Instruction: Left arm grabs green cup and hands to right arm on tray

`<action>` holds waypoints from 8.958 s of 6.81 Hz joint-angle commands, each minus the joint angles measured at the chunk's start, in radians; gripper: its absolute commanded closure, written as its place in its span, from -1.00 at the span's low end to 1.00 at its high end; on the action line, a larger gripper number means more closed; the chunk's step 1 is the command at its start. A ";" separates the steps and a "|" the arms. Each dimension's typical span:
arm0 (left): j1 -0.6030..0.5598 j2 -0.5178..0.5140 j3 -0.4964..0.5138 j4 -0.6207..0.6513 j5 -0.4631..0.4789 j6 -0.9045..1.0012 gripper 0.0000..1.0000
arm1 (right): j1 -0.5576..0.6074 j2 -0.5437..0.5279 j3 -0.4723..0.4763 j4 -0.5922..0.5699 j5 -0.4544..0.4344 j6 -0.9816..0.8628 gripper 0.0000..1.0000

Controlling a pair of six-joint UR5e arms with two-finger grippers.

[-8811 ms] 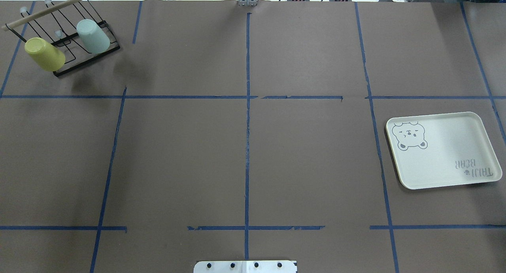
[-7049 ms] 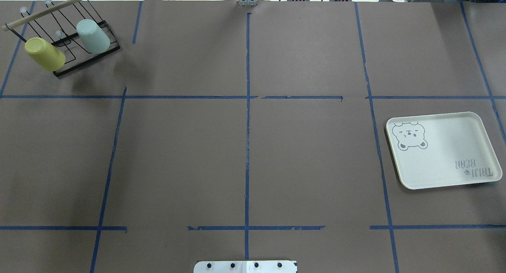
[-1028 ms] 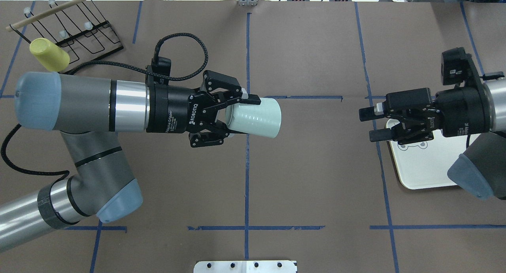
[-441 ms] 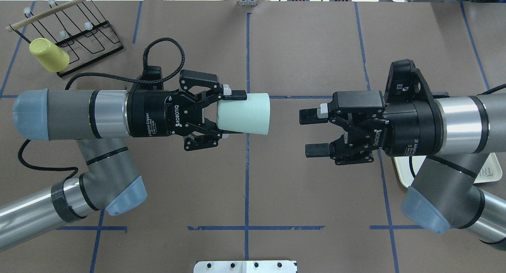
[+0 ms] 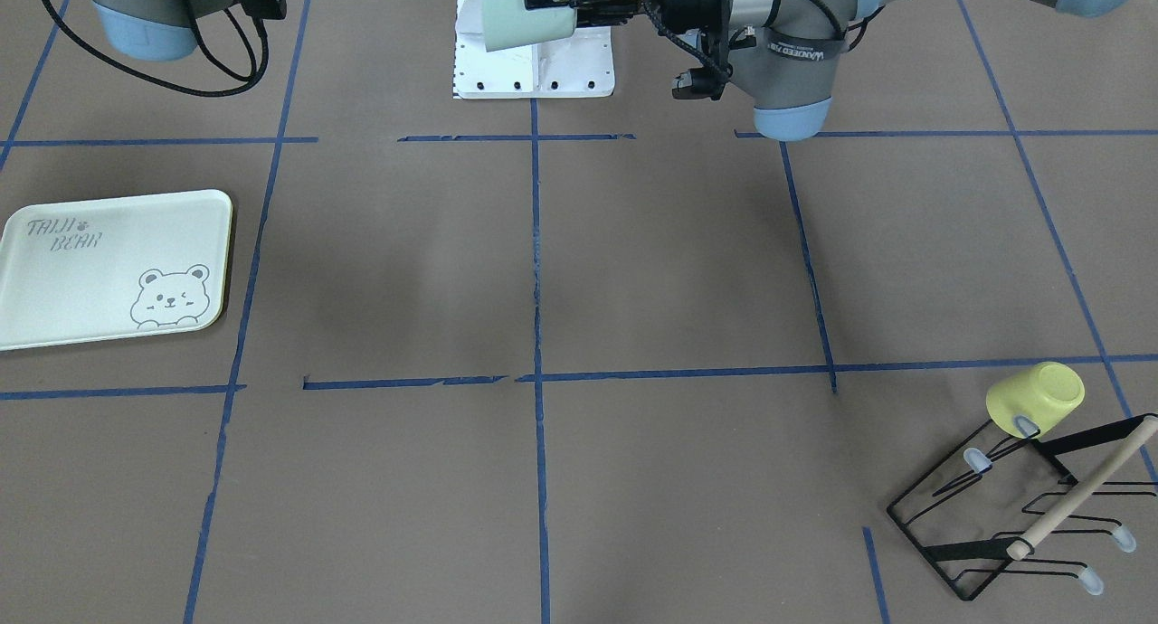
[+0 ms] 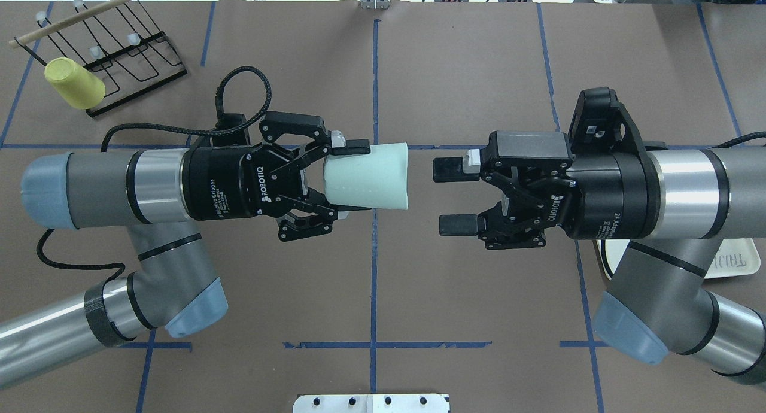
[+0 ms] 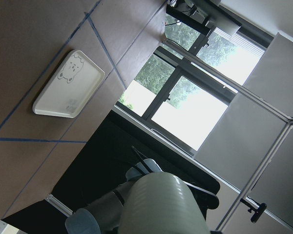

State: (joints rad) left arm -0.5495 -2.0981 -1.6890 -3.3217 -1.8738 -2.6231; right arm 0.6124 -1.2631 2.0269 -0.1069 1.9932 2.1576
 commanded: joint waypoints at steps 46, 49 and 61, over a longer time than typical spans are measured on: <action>-0.043 0.101 -0.012 0.565 0.050 0.646 -1.00 | 0.328 -0.288 -0.157 -1.419 0.090 -1.601 1.00; -0.043 0.101 -0.014 0.567 0.051 0.646 -1.00 | 0.294 -0.268 -0.191 -1.418 0.105 -1.587 0.96; -0.456 0.582 -0.543 1.642 -0.123 2.095 -1.00 | 0.867 -0.519 0.148 -1.519 0.402 -1.873 -1.00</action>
State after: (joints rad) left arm -0.8822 -1.5855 -2.2356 -1.6845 -1.9264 -0.7267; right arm 1.3786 -1.7170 2.1762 -1.6250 2.3295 0.4047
